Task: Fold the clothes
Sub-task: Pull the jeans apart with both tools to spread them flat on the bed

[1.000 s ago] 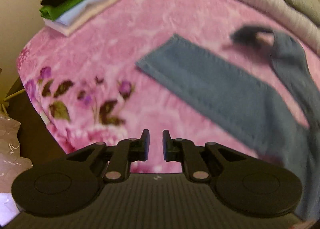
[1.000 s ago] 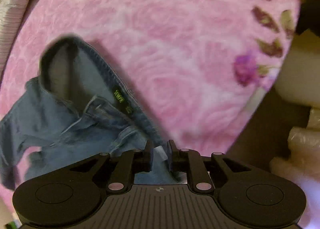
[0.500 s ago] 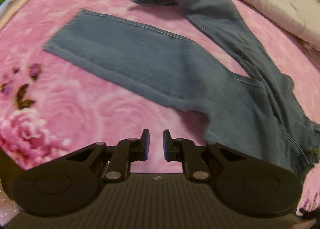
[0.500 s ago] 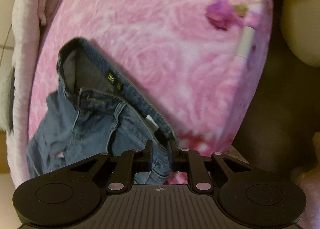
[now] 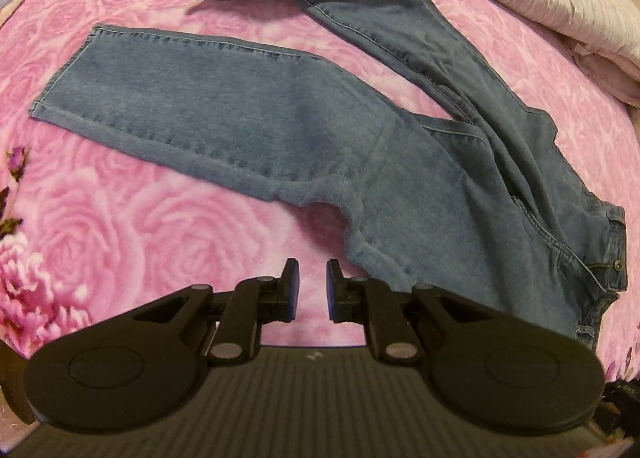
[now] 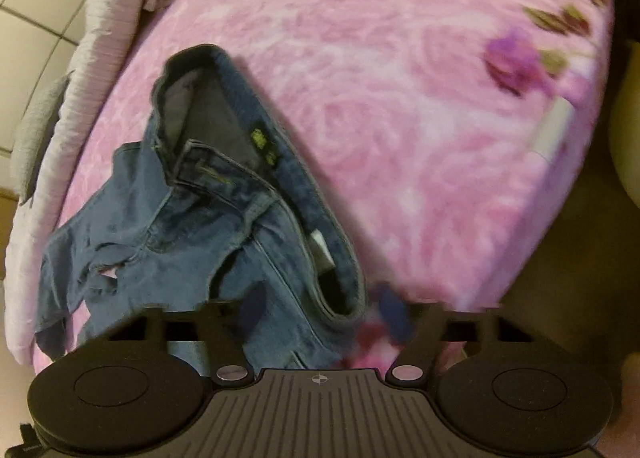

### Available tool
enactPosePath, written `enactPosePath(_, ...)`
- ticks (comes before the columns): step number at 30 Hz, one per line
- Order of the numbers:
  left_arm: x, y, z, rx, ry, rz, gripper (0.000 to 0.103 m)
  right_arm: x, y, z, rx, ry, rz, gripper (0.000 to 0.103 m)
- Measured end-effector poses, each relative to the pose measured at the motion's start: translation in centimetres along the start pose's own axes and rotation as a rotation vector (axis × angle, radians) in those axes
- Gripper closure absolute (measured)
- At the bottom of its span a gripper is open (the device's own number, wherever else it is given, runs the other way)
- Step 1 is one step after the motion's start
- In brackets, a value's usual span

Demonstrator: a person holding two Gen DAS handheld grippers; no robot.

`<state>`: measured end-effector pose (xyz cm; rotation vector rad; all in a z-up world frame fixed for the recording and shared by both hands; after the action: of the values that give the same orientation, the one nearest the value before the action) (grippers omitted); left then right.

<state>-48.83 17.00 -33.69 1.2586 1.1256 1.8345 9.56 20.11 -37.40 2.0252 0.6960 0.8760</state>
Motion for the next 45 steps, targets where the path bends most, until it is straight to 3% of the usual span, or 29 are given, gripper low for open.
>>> enactPosePath(3, 0.0, 0.3, -0.1, 0.006, 0.01, 0.007, 0.093, 2.5, 1.3, -2.1, 0.013, 0.113, 0.079, 0.094)
enactPosePath(5, 0.1, 0.7, -0.2, 0.005, 0.016, 0.013, 0.093, 5.8, 4.2, -3.9, 0.027, 0.202, 0.204, 0.103)
enactPosePath(7, -0.1, 0.8, -0.5, 0.006, 0.022, 0.016, 0.093, 10.5, 7.8, -3.5, -0.054, 0.239, 0.376, 0.103)
enactPosePath(9, -0.3, 0.7, -0.9, 0.01, 0.033, 0.014, 0.093, 14.5, 9.5, -1.0, -0.131, 0.21, 0.438, 0.103)
enactPosePath(11, -0.9, 0.5, -1.3, 0.023, 0.057, -0.001, 0.093, 16.1, 9.3, 2.0, -0.142, 0.102, 0.376, 0.103)
enactPosePath(13, -1.3, 0.4, -1.5, 0.023, 0.084, -0.01, 0.093, 14.7, 8.7, 3.5, -0.056, -0.074, 0.295, 0.099)
enactPosePath(15, -1.6, 0.6, -1.5, 0.019, 0.091, -0.013, 0.093, 11.4, 7.5, 3.7, 0.019, -0.212, 0.175, 0.078)
enactPosePath(16, -1.7, 0.7, -1.4, 0.02, 0.086, -0.014, 0.093, 8.9, 6.8, 3.6, 0.035, -0.263, 0.115, 0.051)
enactPosePath(17, -1.7, 0.7, -1.4, 0.021, 0.08, -0.014, 0.093, 6.4, 6.2, 3.6, 0.048, -0.312, 0.056, 0.032)
enactPosePath(21, -1.5, 0.7, -1.2, 0.021, 0.077, -0.01, 0.092, -0.9, 3.7, 2.5, 0.087, -0.402, -0.117, 0.032)
enactPosePath(25, -1.6, 0.4, -0.6, 0.014, 0.065, -0.016, 0.092, -2.6, 1.4, 1.9, 0.077, -0.328, -0.138, 0.032)
enactPosePath(28, -1.8, 0.2, 0.0, 0.006, 0.054, -0.024, 0.092, -3.1, -0.4, 1.8, 0.067, -0.291, -0.102, 0.033)
enactPosePath(32, -2.1, 0.0, 0.7, -0.006, 0.045, -0.029, 0.092, -3.1, -1.3, 1.2, 0.049, -0.248, -0.068, 0.085)
enactPosePath(33, -2.0, 0.0, 0.8, -0.008, 0.047, -0.029, 0.092, -3.0, -1.3, 0.9, 0.041, -0.225, -0.065, 0.088)
enactPosePath(35, -1.8, 0.1, 0.9, -0.01, 0.047, -0.024, 0.092, -2.0, -0.6, -0.2, 0.044, -0.157, -0.033, 0.092)
enactPosePath(41, -1.0, 0.8, 0.7, -0.003, 0.048, 0.004, 0.092, 5.3, 6.8, -7.1, 0.151, 0.177, 0.235, 0.094)
enactPosePath(44, -1.0, 0.7, 0.0, 0.011, 0.067, 0.006, 0.092, 7.7, 9.1, -7.7, 0.118, 0.263, 0.334, 0.094)
enactPosePath(45, -0.8, 0.6, -0.8, 0.018, 0.087, 0.011, 0.092, 7.8, 8.7, -6.8, 0.071, 0.26, 0.331, 0.093)
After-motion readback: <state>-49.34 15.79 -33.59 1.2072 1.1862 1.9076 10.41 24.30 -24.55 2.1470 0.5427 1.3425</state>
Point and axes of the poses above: each gripper's, at about its wrist camera, not at the fingertips, and y roughly against the way its jaws point, z to its right, x to its top, the point moved 9 cm from there along -y, roughly the way its jaws point, and after that the axes turned 7 degrees about z, right-handed, at the moved point
